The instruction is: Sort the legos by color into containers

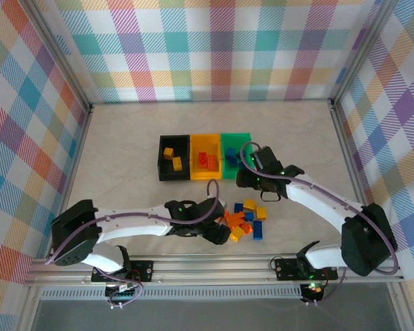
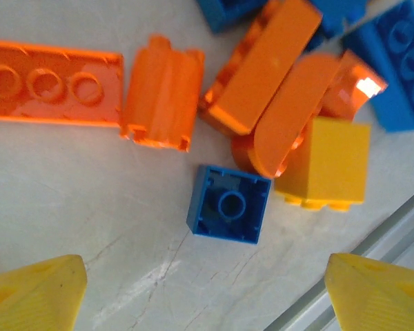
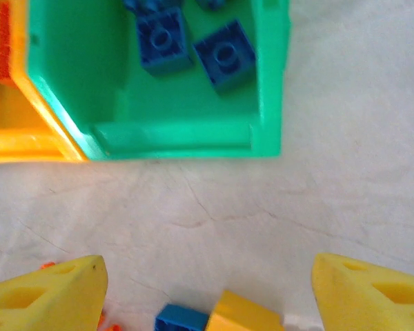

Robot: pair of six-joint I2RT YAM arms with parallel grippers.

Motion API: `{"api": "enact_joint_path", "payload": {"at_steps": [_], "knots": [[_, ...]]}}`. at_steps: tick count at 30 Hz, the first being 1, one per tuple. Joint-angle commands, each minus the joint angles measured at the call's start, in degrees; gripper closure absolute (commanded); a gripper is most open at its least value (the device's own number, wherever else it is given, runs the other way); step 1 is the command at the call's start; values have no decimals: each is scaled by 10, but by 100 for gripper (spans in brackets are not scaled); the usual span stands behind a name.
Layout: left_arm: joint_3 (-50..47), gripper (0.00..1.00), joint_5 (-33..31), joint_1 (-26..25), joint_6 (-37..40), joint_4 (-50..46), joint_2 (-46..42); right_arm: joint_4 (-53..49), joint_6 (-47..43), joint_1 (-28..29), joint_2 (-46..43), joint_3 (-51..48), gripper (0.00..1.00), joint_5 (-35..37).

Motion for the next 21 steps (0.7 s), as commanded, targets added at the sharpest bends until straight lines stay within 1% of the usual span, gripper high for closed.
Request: {"api": "enact_joint_path", "payload": {"at_steps": [1, 5, 7, 11, 13, 15, 16, 19, 21], "knots": [[23, 13, -36, -16, 32, -11, 30, 20, 17, -1, -36, -15, 22, -5], [46, 17, -59, -23, 44, -28, 80, 15, 16, -1, -57, -27, 22, 2], [53, 18, -66, -28, 50, -28, 97, 12, 13, -1, -63, -28, 22, 4], [59, 21, -65, -32, 60, -17, 124, 10, 12, -2, -78, -30, 21, 8], [61, 24, -62, -32, 65, -9, 134, 8, 12, -3, -85, -32, 21, 10], [64, 32, -56, -33, 70, -1, 143, 7, 12, -4, -90, -32, 21, 11], [66, 34, -54, -33, 71, 1, 146, 6, 13, -4, -92, -33, 21, 11], [69, 36, -50, -32, 76, 10, 153, 8, 14, -4, -98, -38, 21, 11], [71, 40, -46, -32, 80, 13, 159, 10, 15, -5, -99, -41, 21, 11]]}}
